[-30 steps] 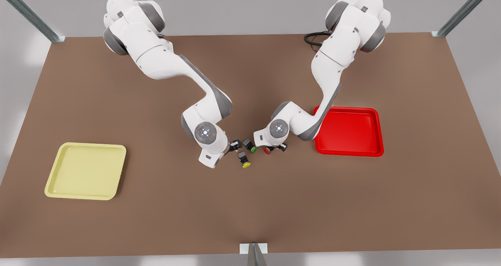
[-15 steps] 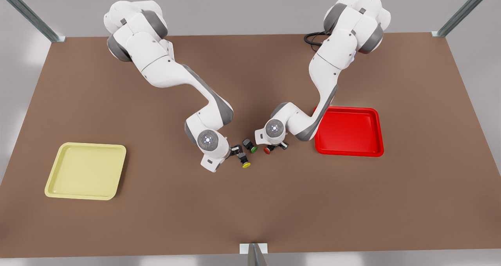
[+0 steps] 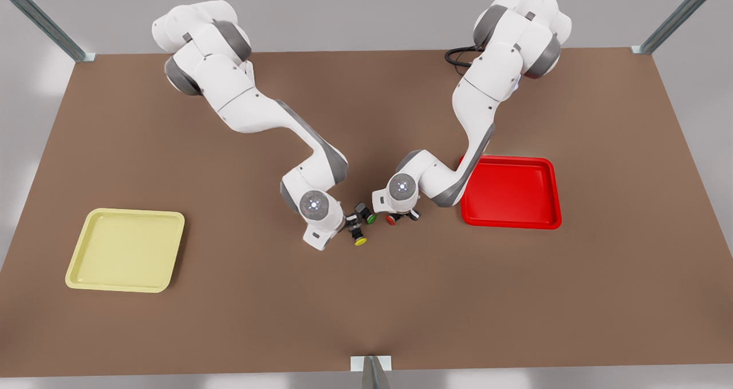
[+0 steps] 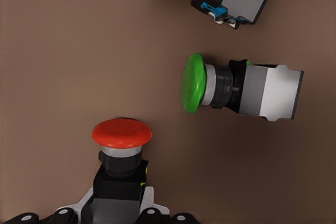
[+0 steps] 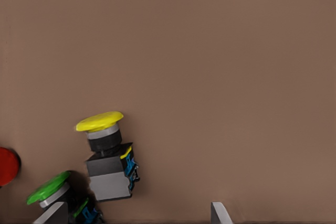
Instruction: Place the switches on the corresponding trays according to their colors
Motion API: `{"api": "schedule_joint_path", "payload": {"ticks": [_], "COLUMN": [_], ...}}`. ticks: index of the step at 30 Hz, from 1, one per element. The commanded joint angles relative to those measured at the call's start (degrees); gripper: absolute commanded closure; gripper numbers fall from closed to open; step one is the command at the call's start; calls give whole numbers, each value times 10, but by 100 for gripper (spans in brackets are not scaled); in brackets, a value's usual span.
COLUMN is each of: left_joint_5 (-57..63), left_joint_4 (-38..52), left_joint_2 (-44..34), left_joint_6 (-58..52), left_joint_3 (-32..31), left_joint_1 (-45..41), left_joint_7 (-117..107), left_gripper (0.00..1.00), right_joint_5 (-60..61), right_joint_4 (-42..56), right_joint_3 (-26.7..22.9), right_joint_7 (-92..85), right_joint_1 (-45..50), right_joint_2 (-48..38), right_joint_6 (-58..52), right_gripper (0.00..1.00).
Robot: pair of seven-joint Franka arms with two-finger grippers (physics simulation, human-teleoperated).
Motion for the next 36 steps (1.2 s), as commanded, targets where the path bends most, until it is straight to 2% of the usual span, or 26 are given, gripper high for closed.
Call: {"api": "schedule_joint_path", "payload": {"ticks": [1,4,7,10,14,18,20,21,22,23,24,27,29,30,32,33,34,35,36], "left_joint_5": [-2,-2,-4,-10,-21,-23,-23,-23,-23,-23,-23,-22,-25,-80,-94,-93,-93,-94,-93], "left_joint_4": [0,0,-26,-102,-257,-314,-363,-384,-394,-395,-394,-375,-302,-197,-54,-23,66,73,33], "left_joint_2": [0,-6,-47,-122,-250,-286,-315,-328,-332,-339,-342,-342,-343,-341,-369,-388,-387,-419,-432], "left_joint_6": [0,-10,-31,-30,1,3,21,18,19,15,12,14,-4,-79,-190,-237,-375,-425,-411], "left_joint_3": [0,0,-1,-1,0,20,43,52,64,69,70,76,90,88,83,83,91,153,153], "left_joint_1": [0,0,15,47,123,192,192,192,192,195,200,205,206,205,204,204,204,191,179], "left_joint_7": [0,4,5,7,12,12,14,16,16,16,15,14,-10,-10,-10,-8,1,65,64], "left_gripper": [57,55,55,54,54,51,50,39,11,1,1,0,0,0,0,0,0,0,0], "right_joint_5": [0,0,2,0,0,-2,-2,-2,-1,-1,-1,-1,-1,-1,-1,-1,-1,-2,-4], "right_joint_4": [0,-1,-2,-2,0,1,1,1,1,1,1,2,5,7,10,10,10,11,12], "right_joint_3": [0,0,0,0,0,0,0,0,0,0,0,1,1,1,1,1,0,0,0], "right_joint_7": [1,-1,0,22,29,15,7,7,8,9,9,12,11,11,10,9,8,7,3], "right_joint_1": [1,2,3,4,17,17,17,17,17,17,17,26,26,26,26,27,28,28,28], "right_joint_2": [0,5,10,16,27,41,44,45,47,49,51,52,55,58,60,60,61,64,65], "right_joint_6": [0,16,26,37,49,73,74,74,75,78,79,79,79,79,79,79,79,79,76], "right_gripper": [0,0,0,0,0,0,0,0,0,0,0,0,0,0,0,0,0,0,4]}}
